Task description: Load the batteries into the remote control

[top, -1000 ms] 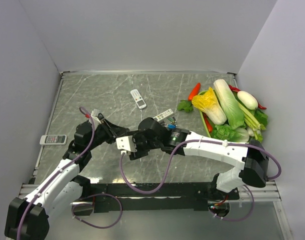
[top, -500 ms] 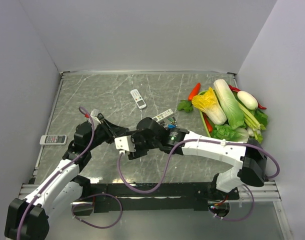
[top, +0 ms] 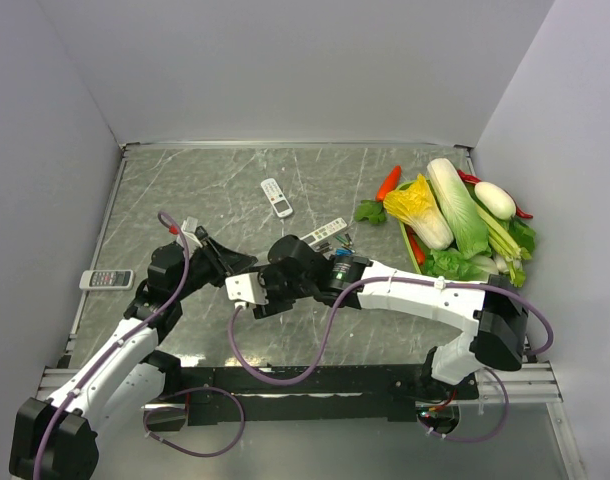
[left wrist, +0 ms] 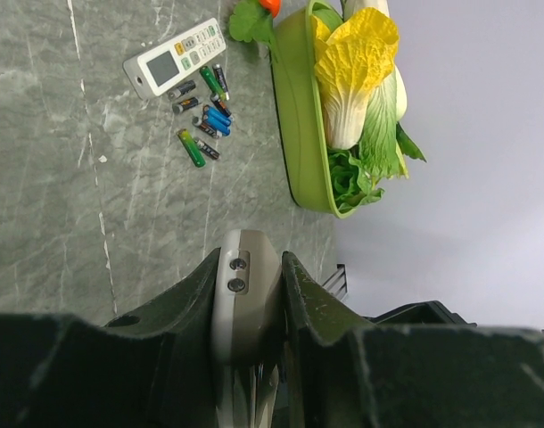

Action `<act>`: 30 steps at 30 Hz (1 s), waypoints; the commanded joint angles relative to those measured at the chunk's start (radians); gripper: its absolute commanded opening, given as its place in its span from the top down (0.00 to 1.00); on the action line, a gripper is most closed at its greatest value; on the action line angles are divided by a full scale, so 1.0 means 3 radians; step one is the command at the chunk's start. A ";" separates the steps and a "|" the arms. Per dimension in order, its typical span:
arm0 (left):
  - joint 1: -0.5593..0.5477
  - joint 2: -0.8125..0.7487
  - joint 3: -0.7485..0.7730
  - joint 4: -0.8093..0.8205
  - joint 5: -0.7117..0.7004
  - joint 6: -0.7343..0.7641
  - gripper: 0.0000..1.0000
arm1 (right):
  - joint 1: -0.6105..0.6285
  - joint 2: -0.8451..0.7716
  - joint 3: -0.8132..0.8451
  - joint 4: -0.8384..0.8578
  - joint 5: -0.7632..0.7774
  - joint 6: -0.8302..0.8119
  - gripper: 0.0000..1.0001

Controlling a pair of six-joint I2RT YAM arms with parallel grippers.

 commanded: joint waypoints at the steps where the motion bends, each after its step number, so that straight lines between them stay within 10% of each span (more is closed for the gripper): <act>1: -0.0009 -0.0020 0.0171 0.0185 0.0220 -0.0076 0.99 | -0.0021 0.0114 0.0129 0.0073 0.0058 -0.0033 0.43; 20: -0.0009 -0.0005 0.0079 0.0410 0.0312 -0.0234 0.99 | -0.0216 0.0058 -0.0004 0.0166 -0.0228 0.0146 0.51; 30: -0.0009 -0.0076 -0.0125 0.0737 0.0215 -0.0643 0.99 | -0.0139 0.0083 -0.0106 0.0165 -0.0111 0.0038 0.39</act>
